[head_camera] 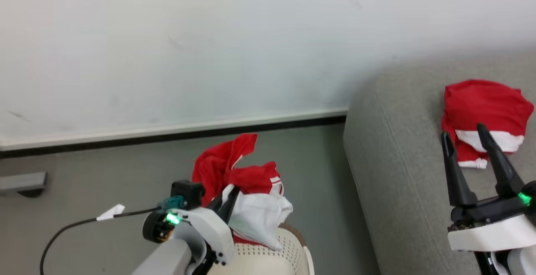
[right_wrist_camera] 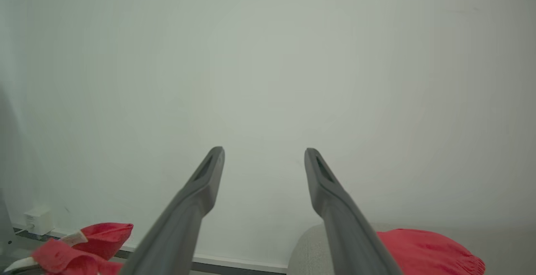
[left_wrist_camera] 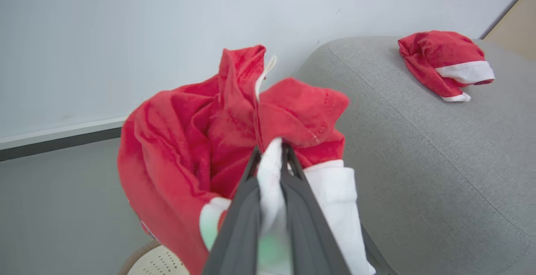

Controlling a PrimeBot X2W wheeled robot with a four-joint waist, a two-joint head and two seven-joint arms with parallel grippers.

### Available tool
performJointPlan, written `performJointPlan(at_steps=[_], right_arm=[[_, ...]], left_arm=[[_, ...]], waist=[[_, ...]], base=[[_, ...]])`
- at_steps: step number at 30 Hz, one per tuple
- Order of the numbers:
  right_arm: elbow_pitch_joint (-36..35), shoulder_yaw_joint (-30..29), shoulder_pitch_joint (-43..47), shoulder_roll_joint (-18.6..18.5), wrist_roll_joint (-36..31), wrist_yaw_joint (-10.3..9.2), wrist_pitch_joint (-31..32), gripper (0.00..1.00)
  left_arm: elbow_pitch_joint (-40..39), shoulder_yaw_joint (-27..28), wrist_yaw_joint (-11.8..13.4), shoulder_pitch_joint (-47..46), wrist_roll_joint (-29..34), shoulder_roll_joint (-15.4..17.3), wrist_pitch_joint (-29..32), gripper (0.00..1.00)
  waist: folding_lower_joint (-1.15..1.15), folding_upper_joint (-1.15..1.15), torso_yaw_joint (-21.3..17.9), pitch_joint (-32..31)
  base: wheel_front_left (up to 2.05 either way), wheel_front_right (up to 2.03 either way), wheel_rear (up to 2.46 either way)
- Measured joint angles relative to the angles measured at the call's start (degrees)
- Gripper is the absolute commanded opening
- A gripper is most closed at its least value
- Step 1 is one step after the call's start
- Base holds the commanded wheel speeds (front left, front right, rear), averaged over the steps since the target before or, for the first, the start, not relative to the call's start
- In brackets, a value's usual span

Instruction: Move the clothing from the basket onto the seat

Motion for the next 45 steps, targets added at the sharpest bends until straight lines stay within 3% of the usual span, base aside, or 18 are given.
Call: performJointPlan(at_steps=[9,22,37,45], right_arm=[[1.18,2.33,1.85,0.18,1.13,0.01,0.0,1.0],[1.9,4.42,2.91,1.0,1.81,0.0,0.0,1.0],[2.01,6.57,2.86,0.59,2.52,0.0,0.0,1.0],[2.25,17.06,2.11,-0.49,7.75,0.01,0.0,1.0]], left_arm=[[-10.26,0.98,1.57,-0.34,0.14,2.48,0.07,0.0],[-27.71,2.1,5.81,-0.74,0.01,7.11,6.65,0.0],[-35.52,2.32,8.42,0.92,-0.88,9.34,9.9,0.0],[-36.82,2.36,8.84,0.01,-1.02,9.56,10.36,0.0]], waist=[[0.01,0.0,2.55,-4.88],[0.02,0.0,2.63,-6.62],[0.02,0.0,1.59,-6.29],[0.02,0.0,1.68,-6.26]], base=[[0.0,0.0,0.0],[0.0,0.0,0.0],[0.0,0.0,0.0],[0.0,0.0,0.0]])
